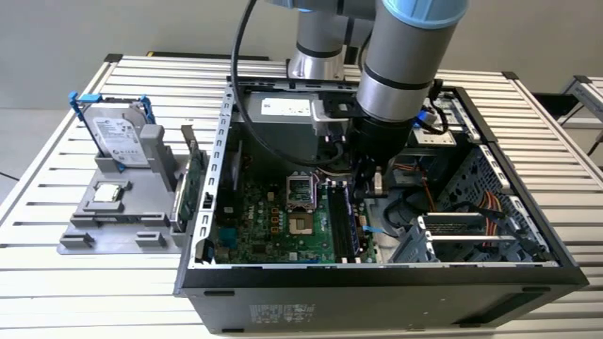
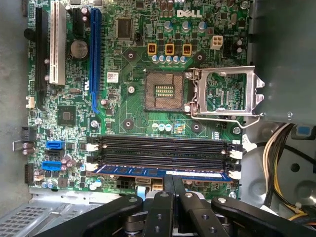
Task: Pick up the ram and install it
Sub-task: 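Press down the ram until it locks into place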
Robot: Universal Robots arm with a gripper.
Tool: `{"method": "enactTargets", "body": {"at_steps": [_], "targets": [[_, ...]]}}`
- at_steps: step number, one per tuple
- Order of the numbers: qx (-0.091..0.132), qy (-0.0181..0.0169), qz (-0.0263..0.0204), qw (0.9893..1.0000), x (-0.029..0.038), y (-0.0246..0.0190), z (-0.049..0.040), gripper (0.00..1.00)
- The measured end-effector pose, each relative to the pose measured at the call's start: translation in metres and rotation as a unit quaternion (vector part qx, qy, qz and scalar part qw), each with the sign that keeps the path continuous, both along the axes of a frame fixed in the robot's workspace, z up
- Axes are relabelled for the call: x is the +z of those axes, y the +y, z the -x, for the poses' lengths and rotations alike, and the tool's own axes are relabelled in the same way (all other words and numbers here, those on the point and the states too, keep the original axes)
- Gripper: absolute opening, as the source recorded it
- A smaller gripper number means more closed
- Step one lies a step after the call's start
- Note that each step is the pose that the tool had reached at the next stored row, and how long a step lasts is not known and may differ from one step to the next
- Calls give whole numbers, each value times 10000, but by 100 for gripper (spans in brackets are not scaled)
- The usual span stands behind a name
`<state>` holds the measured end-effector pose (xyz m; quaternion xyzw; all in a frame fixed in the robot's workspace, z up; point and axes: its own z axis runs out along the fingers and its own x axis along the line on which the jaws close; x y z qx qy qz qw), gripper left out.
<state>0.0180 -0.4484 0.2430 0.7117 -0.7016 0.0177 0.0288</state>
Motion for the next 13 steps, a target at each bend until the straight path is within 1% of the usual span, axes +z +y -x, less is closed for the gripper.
{"method": "enactTargets", "body": {"at_steps": [7,13], "targets": [[-36,1,3,10000,-82,5,0,0],[-38,1,3,10000,-85,5,0,0]]}}
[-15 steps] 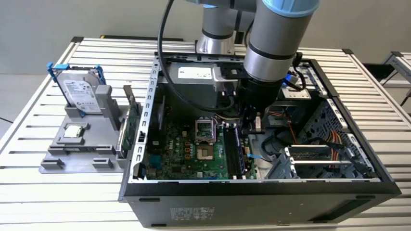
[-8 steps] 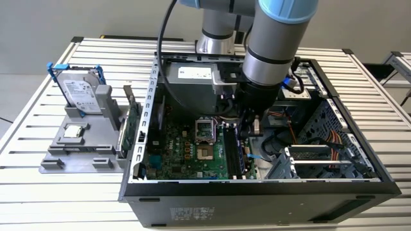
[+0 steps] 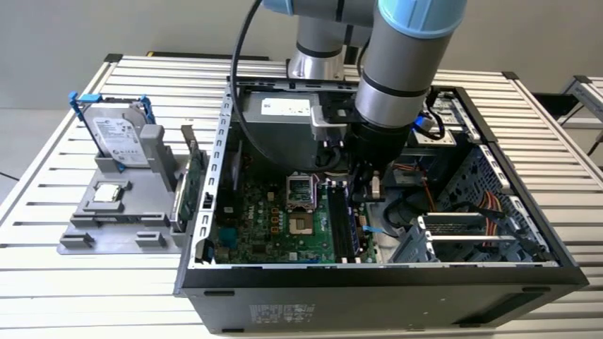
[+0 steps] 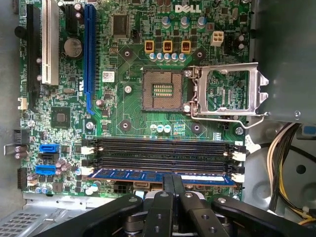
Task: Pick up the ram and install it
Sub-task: 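Press down the ram until it locks into place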
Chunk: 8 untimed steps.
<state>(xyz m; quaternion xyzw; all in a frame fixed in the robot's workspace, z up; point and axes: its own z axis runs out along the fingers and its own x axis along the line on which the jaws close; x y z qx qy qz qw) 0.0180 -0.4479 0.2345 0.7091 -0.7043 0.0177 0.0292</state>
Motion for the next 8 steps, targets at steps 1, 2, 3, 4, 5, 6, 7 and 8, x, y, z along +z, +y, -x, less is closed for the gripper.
{"method": "enactTargets", "body": {"at_steps": [1,2,3,4,5,6,7,8], "targets": [[0,0,0,10000,0,0,0,0],[0,0,1,10000,-1,0,0,0],[0,6,-2,10000,-7,1,0,0],[0,21,1,10000,-14,1,0,0],[0,37,6,10000,-22,0,0,0],[0,50,10,10000,-31,0,0,0],[0,63,14,10000,-38,0,0,0],[0,63,16,10000,-37,0,1,0]]}}
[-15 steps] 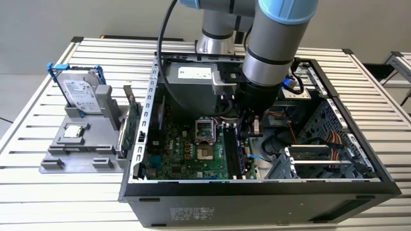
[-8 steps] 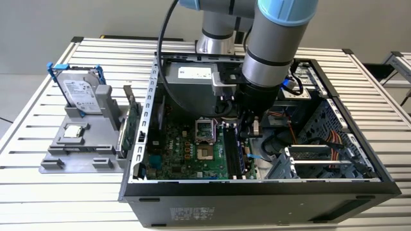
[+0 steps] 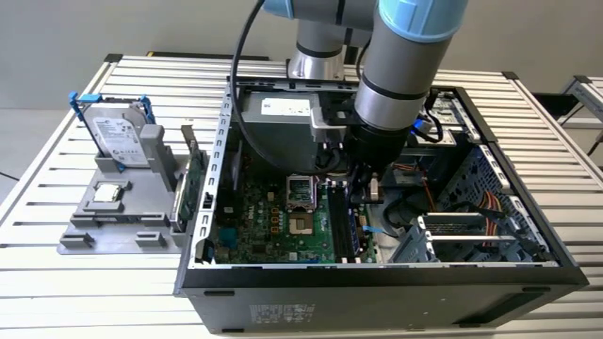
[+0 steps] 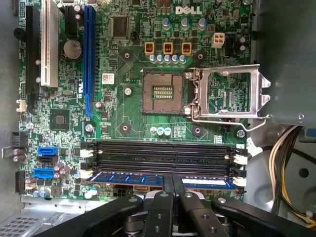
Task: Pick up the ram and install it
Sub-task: 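Press down the ram until it locks into place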
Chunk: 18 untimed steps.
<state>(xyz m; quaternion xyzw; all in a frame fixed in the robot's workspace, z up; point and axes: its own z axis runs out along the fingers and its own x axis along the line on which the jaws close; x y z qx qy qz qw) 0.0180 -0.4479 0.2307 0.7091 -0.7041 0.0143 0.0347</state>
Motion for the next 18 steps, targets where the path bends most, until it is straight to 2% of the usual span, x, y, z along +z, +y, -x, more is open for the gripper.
{"method": "enactTargets", "body": {"at_steps": [8,18], "targets": [[0,5,3,10000,-8,1,-2,0],[0,6,8,10000,-74,0,-10,0]]}}
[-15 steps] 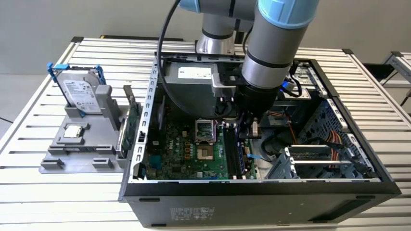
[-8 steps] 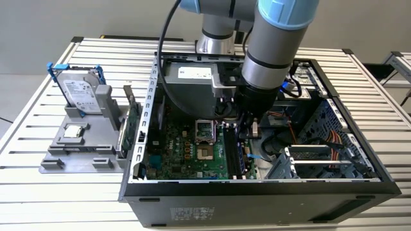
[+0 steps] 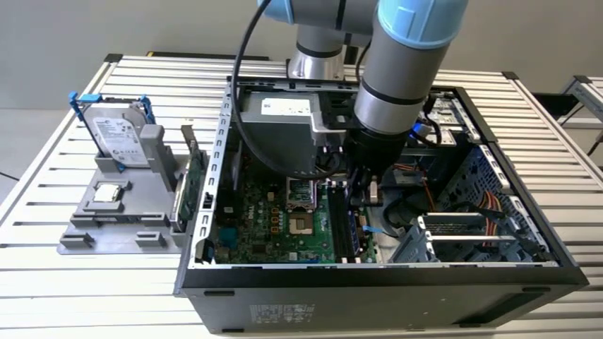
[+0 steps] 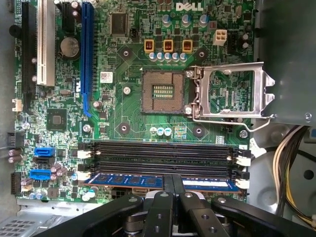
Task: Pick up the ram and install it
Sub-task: 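Press down the ram until it locks into place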
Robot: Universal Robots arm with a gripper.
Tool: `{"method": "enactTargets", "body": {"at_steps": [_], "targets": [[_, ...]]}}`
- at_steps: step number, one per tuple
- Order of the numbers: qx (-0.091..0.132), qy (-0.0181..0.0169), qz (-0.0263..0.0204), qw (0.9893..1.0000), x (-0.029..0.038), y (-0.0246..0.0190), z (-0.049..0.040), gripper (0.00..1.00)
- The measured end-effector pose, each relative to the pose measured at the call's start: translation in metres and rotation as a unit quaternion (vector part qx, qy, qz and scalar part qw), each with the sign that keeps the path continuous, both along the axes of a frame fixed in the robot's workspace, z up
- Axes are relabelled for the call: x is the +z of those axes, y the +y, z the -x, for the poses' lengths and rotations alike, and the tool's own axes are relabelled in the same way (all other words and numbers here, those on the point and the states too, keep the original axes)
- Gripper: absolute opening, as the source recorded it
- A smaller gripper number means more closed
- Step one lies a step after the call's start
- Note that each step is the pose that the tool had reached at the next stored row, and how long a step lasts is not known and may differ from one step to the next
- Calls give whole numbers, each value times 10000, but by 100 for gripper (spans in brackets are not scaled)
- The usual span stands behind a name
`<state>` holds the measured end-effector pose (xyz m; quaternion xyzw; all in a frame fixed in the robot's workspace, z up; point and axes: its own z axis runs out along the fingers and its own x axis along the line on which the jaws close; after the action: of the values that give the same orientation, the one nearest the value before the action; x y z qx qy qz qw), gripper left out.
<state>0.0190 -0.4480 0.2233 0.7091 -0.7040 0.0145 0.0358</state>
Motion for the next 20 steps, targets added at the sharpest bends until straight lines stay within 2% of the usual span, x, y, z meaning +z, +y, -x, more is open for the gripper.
{"method": "enactTargets", "body": {"at_steps": [20], "targets": [[0,-1,-35,10000,-28,1,-9,0]]}}
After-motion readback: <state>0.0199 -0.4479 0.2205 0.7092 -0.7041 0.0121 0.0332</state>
